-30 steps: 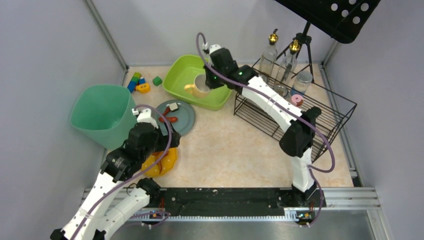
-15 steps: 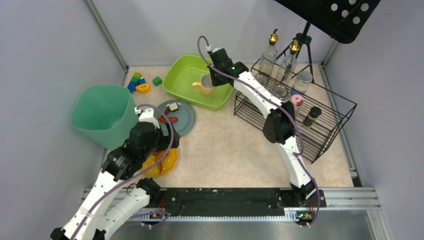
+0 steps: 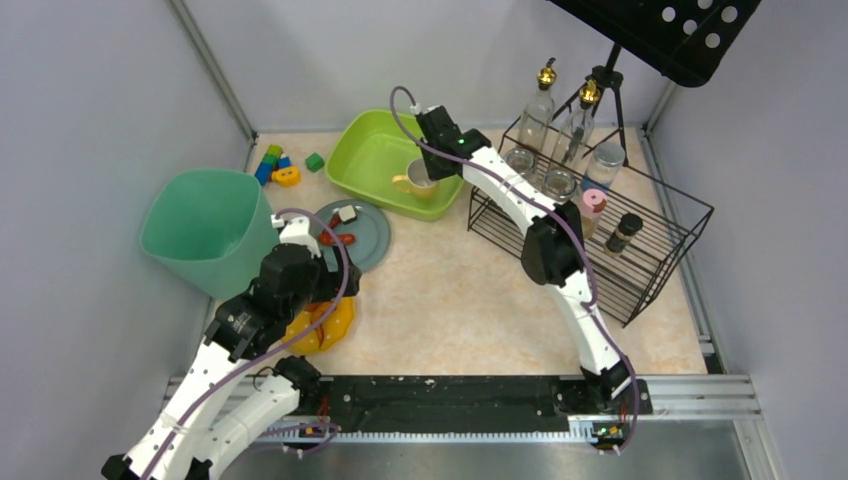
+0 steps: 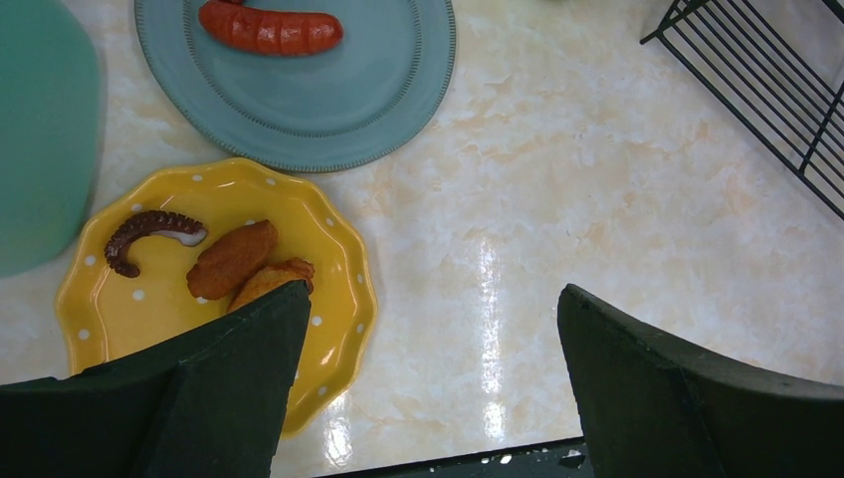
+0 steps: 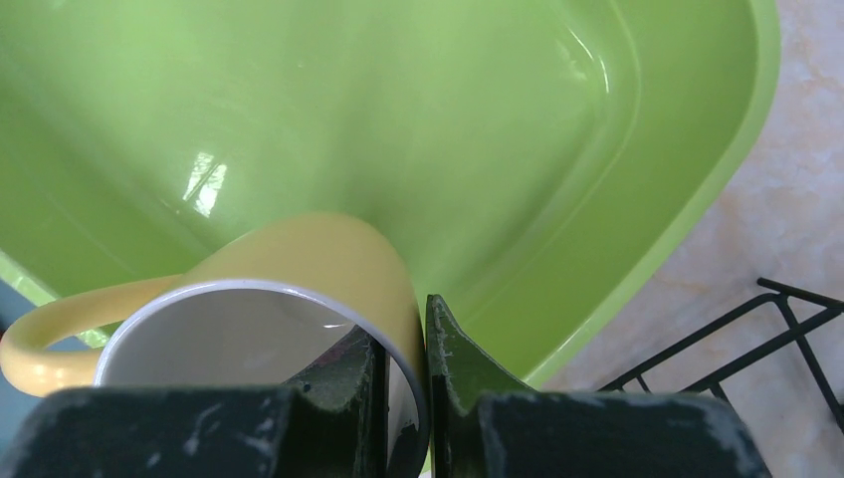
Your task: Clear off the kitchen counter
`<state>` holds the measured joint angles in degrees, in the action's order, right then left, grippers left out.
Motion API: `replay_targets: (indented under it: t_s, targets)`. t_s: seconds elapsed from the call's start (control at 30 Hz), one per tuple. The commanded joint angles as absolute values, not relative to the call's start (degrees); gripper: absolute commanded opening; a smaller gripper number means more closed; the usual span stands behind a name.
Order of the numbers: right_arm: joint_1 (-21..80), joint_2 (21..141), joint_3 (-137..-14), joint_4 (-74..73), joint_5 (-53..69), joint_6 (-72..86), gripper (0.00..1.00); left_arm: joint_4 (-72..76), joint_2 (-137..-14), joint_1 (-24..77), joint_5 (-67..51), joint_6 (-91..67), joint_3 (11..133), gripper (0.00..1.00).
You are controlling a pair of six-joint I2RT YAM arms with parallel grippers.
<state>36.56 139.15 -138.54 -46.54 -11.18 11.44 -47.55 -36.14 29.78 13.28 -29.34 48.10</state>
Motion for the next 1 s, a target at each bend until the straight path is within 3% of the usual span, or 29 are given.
replay_targets:
  t_s: [0.0,0.3,0.63,0.87,0.97]
  targets:
    - [36.12,138.89,-141.99,-44.59,-13.77,9.77,0.00,-44.47,-35.95,29.62,12.77,-28.38,47.37,0.99]
    - [35.69,140.49,-142.05,-45.76,-12.65,9.39,0.00,-44.30,-35.51,29.57,12.52,-28.39,47.19,0.99]
    - [35.33,142.35,-142.04,-46.32,-11.35,9.57,0.11,-44.21,-35.58,29.61,12.35,-28.39,47.09,0.99]
    - [35.24,142.05,-141.84,-46.47,-11.76,9.58,0.51,-44.12,-35.63,29.62,12.32,-28.39,47.02,0.99]
    - [35.24,141.62,-142.14,-46.41,-11.81,9.63,0.58,-44.12,-35.71,29.55,12.38,-28.39,47.00,0.99]
